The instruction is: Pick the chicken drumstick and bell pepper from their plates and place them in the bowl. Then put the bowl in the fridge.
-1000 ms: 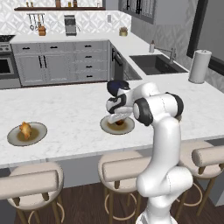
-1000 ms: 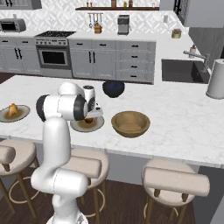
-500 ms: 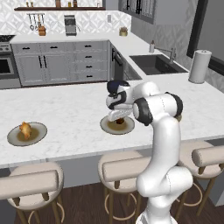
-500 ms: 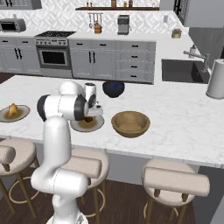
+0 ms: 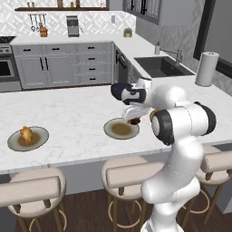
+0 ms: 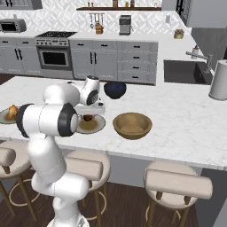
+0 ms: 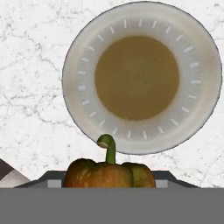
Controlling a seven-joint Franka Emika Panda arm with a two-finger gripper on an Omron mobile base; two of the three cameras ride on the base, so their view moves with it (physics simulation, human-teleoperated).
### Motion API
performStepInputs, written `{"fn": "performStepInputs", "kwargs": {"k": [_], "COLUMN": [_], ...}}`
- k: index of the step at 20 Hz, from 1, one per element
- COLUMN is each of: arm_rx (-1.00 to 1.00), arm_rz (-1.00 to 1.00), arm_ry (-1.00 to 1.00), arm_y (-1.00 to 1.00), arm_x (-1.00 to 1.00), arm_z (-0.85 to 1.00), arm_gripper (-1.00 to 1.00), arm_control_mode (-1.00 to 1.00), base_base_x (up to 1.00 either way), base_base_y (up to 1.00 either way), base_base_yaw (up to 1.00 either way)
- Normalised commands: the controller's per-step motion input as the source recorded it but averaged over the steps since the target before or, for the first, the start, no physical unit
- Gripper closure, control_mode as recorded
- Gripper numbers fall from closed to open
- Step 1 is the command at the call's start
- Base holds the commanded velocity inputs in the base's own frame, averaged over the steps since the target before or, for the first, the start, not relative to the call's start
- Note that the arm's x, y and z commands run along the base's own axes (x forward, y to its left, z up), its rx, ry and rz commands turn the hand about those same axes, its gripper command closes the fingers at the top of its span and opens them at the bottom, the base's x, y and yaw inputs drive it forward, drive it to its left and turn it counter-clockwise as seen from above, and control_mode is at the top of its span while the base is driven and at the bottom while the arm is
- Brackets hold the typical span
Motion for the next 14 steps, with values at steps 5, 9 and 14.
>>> {"fn": "performStepInputs", "kwargs": {"k": [5,9,14], "arm_rx": [-0.09,-0.24,-0.08], "arm_rz": [-0.04,-0.12,-0.09], "arm_ry": [-0.06,0.0,0.0], "arm_y": [-0.61,-0.65,-0.78], "arm_x": [-0.6,-0.34,-0.19], "arm_z": [0.87,0.7,0.31], "arm_gripper": [1.0,1.0,1.0], "arm_control_mode": [-1.0,-1.0,-1.0], "base_base_x": [0.0,0.0,0.0], "base_base_y": [0.0,0.0,0.0], "base_base_yaw": [0.0,0.0,0.0]}}
